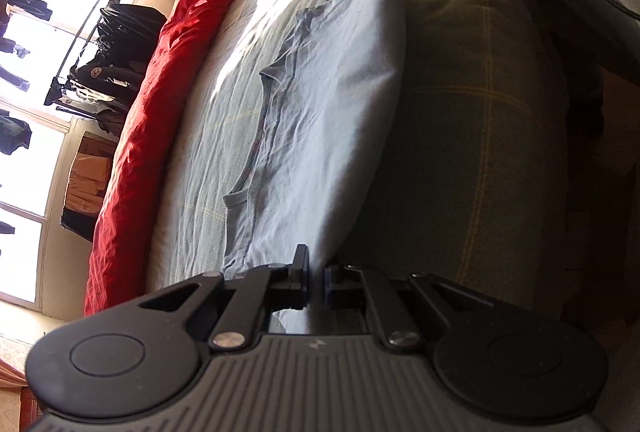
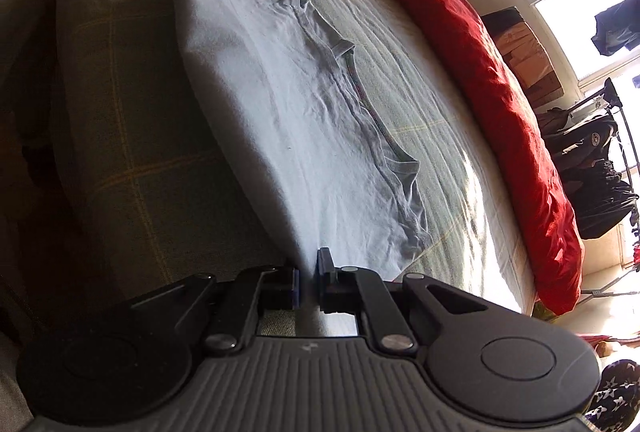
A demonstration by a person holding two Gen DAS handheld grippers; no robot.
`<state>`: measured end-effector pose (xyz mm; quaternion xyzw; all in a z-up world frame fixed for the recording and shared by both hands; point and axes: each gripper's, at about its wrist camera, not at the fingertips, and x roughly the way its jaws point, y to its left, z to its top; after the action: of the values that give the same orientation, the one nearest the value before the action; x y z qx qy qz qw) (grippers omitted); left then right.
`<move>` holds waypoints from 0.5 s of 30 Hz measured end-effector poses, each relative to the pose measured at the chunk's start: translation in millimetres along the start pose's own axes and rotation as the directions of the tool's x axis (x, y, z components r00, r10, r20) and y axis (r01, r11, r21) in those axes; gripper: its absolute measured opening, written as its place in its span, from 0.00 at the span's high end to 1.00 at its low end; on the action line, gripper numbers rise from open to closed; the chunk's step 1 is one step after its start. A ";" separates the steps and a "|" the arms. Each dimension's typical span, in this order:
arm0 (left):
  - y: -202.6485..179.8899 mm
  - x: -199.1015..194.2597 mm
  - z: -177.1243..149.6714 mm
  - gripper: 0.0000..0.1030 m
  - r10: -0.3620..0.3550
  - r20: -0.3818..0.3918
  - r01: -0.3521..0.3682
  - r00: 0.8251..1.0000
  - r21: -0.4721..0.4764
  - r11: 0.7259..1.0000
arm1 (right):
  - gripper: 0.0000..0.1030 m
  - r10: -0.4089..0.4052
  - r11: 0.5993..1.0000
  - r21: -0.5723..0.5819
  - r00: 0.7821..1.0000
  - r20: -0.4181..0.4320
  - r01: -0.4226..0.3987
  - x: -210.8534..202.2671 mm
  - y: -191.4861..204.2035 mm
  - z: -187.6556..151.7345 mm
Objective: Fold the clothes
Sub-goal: 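Lift the side edge with both grippers and fold it over the shirt, then open both grippers and lift them off the folded shirt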
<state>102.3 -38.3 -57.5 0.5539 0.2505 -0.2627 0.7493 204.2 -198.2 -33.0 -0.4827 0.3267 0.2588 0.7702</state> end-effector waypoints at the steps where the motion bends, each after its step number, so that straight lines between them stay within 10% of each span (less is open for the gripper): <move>1: -4.3 1.9 -0.5 0.94 -0.011 -0.005 0.011 1.000 -0.012 1.000 | 0.91 0.002 1.000 0.005 1.000 -0.010 -0.002 4.8 2.4 -1.2; 11: -5.7 -2.4 -35.6 0.81 -0.186 -0.068 0.173 0.980 -0.170 0.970 | 0.74 0.081 0.993 0.097 0.993 -0.088 -0.073 26.6 9.3 -37.8; 15: 29.7 -15.3 -52.5 0.79 -0.238 -0.002 0.216 0.971 -0.415 0.884 | 0.71 0.158 0.945 0.299 0.986 -0.054 -0.136 15.5 -17.1 -63.0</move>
<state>106.5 21.3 -40.3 0.3572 0.3830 -0.2751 0.8062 210.6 -261.2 -55.0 -0.3466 0.4261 0.2452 0.7988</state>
